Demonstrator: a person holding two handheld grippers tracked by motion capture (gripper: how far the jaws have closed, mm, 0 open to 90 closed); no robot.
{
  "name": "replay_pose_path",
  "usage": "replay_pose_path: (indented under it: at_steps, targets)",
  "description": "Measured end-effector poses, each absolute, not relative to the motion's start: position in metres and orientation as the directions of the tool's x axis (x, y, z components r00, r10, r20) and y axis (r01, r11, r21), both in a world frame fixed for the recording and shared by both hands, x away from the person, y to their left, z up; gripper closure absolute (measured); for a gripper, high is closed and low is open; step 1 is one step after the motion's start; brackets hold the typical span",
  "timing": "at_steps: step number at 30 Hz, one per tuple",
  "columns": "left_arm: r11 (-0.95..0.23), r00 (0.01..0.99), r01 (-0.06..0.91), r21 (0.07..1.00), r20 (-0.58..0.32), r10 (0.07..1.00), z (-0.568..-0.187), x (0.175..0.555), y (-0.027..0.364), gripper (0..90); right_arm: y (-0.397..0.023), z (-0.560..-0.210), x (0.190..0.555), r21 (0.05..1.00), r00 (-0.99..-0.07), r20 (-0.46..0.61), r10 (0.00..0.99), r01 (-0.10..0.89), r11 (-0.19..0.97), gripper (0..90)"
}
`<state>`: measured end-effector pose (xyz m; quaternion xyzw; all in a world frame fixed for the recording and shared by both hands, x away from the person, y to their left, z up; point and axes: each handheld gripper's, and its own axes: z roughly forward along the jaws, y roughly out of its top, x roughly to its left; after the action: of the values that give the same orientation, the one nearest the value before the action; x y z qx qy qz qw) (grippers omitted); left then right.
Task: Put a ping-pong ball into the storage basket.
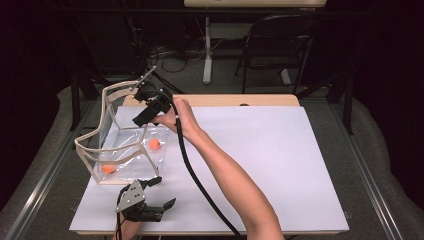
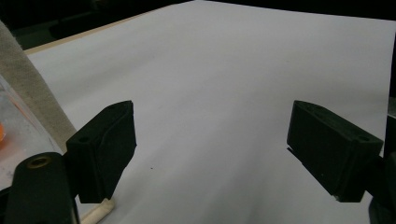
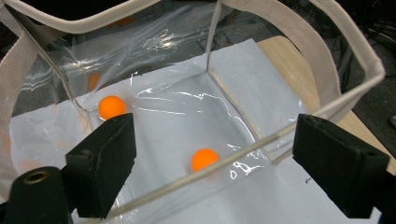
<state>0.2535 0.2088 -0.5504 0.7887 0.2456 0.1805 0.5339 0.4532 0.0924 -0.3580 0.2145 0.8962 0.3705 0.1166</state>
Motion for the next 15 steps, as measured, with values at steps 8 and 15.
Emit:
replay_pose_path:
  at_steps: [8, 15]
  targets:
    - [-0.314, 0.816, 0.194, 0.930, 0.025, 0.578, -0.550, 0.253, 0.207, 15.7, 0.065, -0.354, 0.449, 0.735, -0.880, -0.035, 0.475, 0.300, 0.609, 4.3]
    - [-0.312, 0.809, 0.192, 0.931, 0.030, 0.587, -0.549, 0.252, 0.208, 15.7, 0.041, -0.357, 0.438, 0.733, -0.875, -0.052, 0.480, 0.293, 0.613, 1.8]
